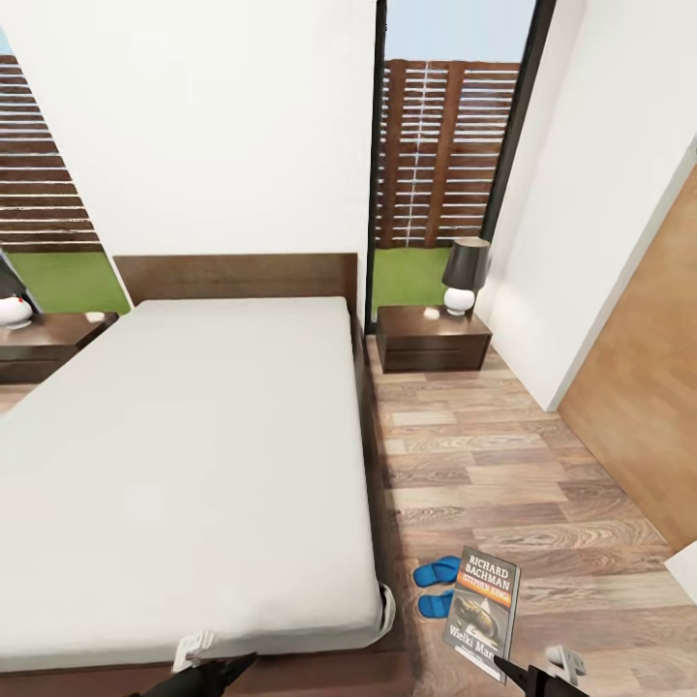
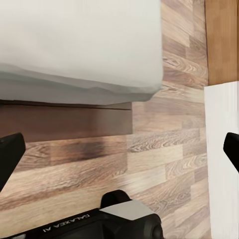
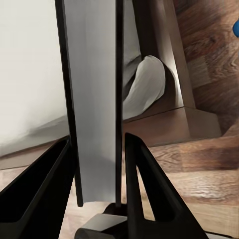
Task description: In the bedroom, move the book from the bed onto either nightstand, and place the two sandals side by side next to the bed.
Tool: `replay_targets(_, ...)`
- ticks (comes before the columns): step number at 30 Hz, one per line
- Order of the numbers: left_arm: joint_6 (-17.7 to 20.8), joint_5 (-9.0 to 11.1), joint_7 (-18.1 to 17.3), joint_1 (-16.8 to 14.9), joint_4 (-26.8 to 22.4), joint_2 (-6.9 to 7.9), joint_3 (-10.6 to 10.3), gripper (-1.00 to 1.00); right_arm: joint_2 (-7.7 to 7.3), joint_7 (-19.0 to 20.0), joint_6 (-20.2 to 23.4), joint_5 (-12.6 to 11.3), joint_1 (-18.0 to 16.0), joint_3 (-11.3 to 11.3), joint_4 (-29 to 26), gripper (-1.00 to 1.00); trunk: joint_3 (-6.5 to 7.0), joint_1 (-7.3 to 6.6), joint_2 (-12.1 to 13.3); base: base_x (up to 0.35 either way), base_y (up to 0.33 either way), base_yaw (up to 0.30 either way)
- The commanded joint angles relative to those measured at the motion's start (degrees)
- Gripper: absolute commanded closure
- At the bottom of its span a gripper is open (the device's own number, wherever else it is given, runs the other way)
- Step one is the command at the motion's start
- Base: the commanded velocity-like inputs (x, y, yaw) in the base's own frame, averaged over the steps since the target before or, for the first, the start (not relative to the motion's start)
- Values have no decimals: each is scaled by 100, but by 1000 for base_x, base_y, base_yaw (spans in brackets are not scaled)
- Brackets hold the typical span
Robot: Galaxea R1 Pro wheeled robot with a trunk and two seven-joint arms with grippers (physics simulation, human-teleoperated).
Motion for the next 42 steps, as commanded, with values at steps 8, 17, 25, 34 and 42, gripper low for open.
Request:
replay_targets(8, -32, 53, -12, 0, 9, -33, -39, -100, 0, 20, 59, -36, -1, -17, 0, 100, 69, 1, -4, 0, 0, 0)
replay_targets(17, -33, 53, -15, 1, 9, -34, -39, -100, 0, 5, 52, -36, -2, -11, 0, 100, 154, 1, -4, 0, 0, 0)
replay_targets(25, -40, 53, -4, 1, 9, -27, -39, -100, 0, 3, 51, -36, -2, -11, 0, 100, 229, 1, -4, 0, 0, 0)
replay_targets(34, -41, 53, -3, 21, 9, -27, -39, -100, 6, 6, 50, -36, -2, -11, 0, 100, 313, 1, -4, 0, 0, 0)
replay_targets(42, -41, 53, -3, 27, 9, -30, -41, -100, 8, 6, 50, -36, -1, -11, 0, 100, 388, 1, -4, 0, 0, 0)
